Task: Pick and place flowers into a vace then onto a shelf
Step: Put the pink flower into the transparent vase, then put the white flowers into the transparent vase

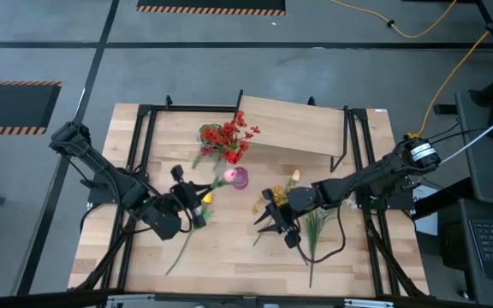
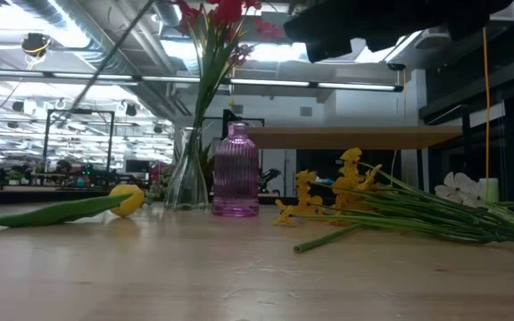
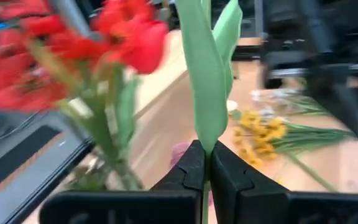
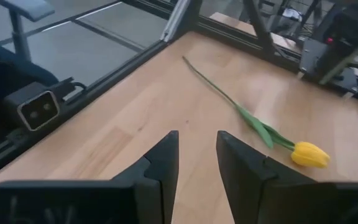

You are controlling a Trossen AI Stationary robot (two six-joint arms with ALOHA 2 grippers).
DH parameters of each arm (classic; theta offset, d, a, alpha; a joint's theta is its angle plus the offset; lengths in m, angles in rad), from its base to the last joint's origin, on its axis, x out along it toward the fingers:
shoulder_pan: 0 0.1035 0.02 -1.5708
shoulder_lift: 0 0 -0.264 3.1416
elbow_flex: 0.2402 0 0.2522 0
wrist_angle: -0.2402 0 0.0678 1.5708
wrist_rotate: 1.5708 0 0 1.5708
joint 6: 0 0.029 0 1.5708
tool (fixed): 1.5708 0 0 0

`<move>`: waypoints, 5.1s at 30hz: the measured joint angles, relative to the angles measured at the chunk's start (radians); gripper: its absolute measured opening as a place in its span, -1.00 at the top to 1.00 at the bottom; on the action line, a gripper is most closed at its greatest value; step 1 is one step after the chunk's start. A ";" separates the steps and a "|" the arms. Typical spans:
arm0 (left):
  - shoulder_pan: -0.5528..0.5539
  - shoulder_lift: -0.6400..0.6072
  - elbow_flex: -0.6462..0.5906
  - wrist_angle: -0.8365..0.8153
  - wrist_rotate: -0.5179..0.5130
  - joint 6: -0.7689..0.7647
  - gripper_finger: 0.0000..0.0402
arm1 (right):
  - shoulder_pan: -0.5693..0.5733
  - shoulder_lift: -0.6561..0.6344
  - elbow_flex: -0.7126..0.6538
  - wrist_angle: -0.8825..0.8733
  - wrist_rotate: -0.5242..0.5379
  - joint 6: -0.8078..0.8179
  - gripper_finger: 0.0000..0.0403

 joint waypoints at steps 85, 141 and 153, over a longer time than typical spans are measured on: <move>0.793 -0.155 -0.676 1.374 0.901 0.627 0.97 | -0.120 0.001 0.000 0.020 0.000 -0.019 0.44; 0.537 -0.439 -0.675 0.868 0.620 0.600 0.31 | -0.120 0.001 0.069 -0.103 0.002 0.065 0.44; 0.341 -0.535 -0.674 0.731 0.675 0.527 0.60 | -0.079 0.001 0.279 -0.484 0.156 0.151 0.50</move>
